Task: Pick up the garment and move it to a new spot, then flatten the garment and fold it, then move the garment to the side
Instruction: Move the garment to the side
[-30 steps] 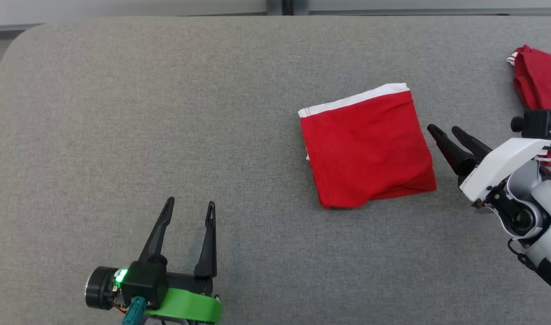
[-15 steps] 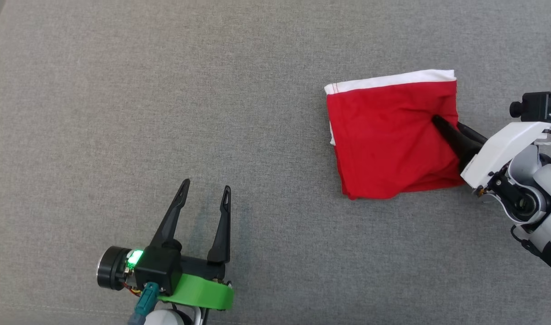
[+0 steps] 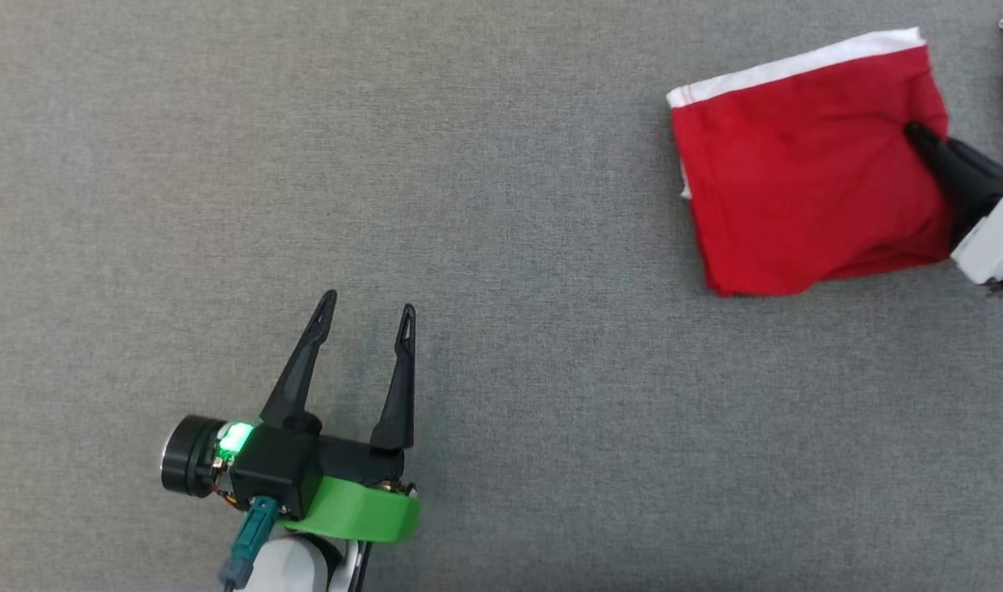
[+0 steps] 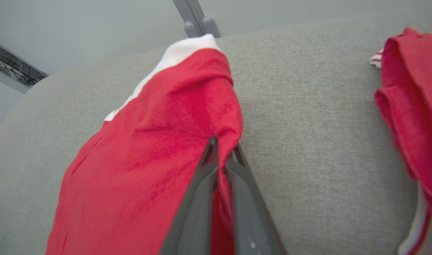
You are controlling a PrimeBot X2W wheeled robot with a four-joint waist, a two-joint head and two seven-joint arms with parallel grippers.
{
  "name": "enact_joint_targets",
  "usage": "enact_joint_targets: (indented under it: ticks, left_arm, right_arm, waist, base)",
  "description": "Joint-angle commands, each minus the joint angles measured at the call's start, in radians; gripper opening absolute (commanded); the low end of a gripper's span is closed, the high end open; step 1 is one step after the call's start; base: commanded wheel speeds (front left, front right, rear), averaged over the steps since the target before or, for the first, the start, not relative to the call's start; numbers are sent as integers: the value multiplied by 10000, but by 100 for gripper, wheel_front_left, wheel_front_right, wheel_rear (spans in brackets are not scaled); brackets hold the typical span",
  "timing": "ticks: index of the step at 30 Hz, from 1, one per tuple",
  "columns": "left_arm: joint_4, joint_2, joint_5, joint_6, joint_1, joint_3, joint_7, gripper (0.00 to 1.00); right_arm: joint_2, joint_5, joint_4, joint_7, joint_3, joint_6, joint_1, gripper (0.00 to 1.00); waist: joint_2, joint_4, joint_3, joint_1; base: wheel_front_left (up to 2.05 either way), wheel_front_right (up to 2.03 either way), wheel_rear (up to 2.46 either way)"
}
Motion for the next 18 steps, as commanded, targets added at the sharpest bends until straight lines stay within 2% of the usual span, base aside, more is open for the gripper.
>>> enact_joint_targets:
  ticks: [1,18]
  left_arm:
    - [-110,19,112,-64,-277,25,-26,100]
    - [-757,200,819,-507,-1104,52,-24,100]
  right_arm:
    - [-271,-71,-59,-29,-29,-17,-256,0]
    - [-3446,116,-799,84,-626,-17,-1005,0]
  waist:
    - [-1,-337,410,-1]
    - [-1,-919,1926,-1]
  base:
    - [0,0,0]
    - [0,0,0]
